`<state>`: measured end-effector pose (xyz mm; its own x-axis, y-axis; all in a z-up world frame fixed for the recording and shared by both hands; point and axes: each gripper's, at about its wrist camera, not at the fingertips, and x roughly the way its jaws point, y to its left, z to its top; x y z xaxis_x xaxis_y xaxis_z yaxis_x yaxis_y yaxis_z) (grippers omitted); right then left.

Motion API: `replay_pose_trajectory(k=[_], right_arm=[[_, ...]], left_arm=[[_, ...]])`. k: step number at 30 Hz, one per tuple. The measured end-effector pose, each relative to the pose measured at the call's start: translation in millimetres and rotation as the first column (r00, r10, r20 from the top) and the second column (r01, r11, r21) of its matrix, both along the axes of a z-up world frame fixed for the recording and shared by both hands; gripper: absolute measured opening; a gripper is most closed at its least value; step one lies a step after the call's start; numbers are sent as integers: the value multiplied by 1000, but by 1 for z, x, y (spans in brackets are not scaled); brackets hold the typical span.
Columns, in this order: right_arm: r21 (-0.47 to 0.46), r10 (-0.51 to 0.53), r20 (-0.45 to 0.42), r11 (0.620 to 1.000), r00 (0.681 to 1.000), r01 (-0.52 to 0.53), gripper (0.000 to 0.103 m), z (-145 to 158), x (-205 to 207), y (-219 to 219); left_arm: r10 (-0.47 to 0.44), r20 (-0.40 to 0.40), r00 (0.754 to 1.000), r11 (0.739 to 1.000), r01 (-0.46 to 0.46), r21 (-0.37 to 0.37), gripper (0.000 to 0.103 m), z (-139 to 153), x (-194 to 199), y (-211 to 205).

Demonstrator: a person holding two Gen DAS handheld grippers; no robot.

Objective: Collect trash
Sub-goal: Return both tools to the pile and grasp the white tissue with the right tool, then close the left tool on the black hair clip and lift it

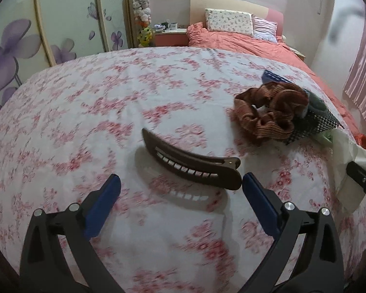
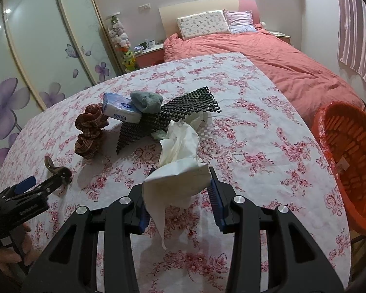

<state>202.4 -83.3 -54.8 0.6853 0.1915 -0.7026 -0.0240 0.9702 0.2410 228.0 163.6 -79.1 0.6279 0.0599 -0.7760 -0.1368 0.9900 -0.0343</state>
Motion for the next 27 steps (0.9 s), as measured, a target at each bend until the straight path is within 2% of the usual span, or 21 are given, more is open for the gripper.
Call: replay_pose_trajectory(k=[5,10,13,14,15,17,19,22,27], right_arm=[[3,0,-2,1000,1000,0,41,0,0,-2],[3,-2,-3,1000,1000,2,41,0,-1,-3],[3,-4,-1,1000,1000,4,41,1,-2,-5],[3,-5,-1,1000,1000,5,41,1,-2,-6],[2,-7,-1,1000,1000,7,41,1,-2,-7],[1,-10,-3,1000,1000,10,41,0,-1,-9],[1,-16,-6,1000,1000,16,41,-1,0,-12],[2,-28,-9,1000,1000,28,41,-3,2,-17],[4,-40,-16,999,999,40,41,-6,5,-20]], left_arm=[[30,9,999,994,-29,-108,98,6,2,11],[23,-19,1000,993,-25,-118,96,0,23,3],[19,-49,999,987,-26,-157,81,-8,37,2],[20,-38,999,989,-25,-144,78,-8,39,-1],[4,-27,1000,990,-7,-137,75,-7,42,-5],[-42,-13,999,989,40,-144,61,-7,48,-11],[-84,6,996,986,84,-147,58,-6,50,-17],[-88,15,996,987,89,-137,58,-4,46,-19],[-58,2,998,992,58,-115,66,-4,31,-13]])
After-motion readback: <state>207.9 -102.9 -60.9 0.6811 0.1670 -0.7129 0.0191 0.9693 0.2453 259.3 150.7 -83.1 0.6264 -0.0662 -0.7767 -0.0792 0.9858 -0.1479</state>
